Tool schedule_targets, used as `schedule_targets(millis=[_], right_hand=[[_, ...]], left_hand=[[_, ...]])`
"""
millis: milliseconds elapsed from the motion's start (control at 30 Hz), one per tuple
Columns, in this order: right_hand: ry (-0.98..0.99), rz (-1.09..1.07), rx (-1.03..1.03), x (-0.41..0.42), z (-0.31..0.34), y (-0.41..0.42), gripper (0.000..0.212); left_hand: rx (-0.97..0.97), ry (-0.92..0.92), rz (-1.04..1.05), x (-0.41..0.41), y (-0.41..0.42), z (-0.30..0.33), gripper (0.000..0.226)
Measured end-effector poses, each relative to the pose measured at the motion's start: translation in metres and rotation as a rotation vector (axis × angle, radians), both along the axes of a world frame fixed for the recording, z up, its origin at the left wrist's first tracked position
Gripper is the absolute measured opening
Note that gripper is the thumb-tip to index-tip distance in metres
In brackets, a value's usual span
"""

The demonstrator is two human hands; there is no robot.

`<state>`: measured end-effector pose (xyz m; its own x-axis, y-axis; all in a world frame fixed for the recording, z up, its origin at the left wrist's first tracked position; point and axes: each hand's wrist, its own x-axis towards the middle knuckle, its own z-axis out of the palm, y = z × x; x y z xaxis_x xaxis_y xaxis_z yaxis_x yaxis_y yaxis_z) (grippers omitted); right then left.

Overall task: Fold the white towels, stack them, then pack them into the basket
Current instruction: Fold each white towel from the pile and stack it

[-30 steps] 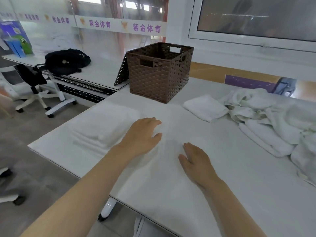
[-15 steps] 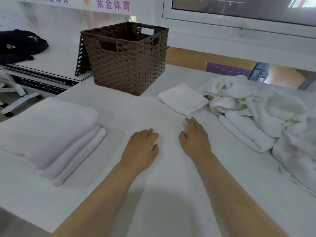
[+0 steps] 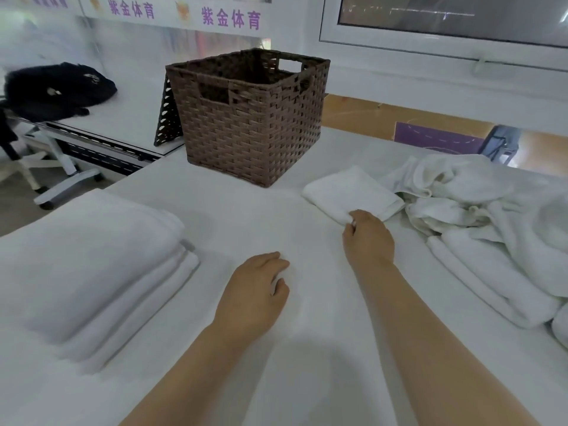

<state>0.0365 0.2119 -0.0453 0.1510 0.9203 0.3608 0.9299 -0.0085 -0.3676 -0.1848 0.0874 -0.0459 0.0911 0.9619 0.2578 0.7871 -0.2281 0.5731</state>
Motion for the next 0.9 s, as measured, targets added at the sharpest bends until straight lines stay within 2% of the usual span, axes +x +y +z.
schedule_targets(millis=[100,267,433,567,700,800,900], right_hand=[[-0.004,0.059,0.026,0.012,0.001,-0.013,0.031],[0.183,0.260,0.028,0.032,0.002,-0.071,0.031],[0.314,0.323,-0.045,0.043,0.009,-0.142,0.035],[0.337,0.395,-0.020,0.055,0.006,-0.192,0.034],[0.313,0.455,0.057,0.058,0.005,-0.228,0.052],[0.247,0.423,0.096,0.057,0.002,-0.240,0.056],[0.227,0.328,0.074,0.050,0.005,-0.253,0.051]], left_hand=[[-0.002,-0.054,0.010,-0.001,0.000,0.002,0.041],[0.043,-0.293,0.043,-0.008,0.003,0.006,0.042],[-0.073,-0.490,0.104,-0.009,-0.002,0.014,0.041],[-0.099,-0.463,0.033,-0.009,-0.012,0.018,0.041],[-0.166,-0.364,-0.134,-0.008,-0.034,0.024,0.026],[-0.183,-0.276,-0.201,-0.008,-0.057,0.027,0.027],[-0.151,-0.269,-0.178,-0.011,-0.080,0.026,0.027]])
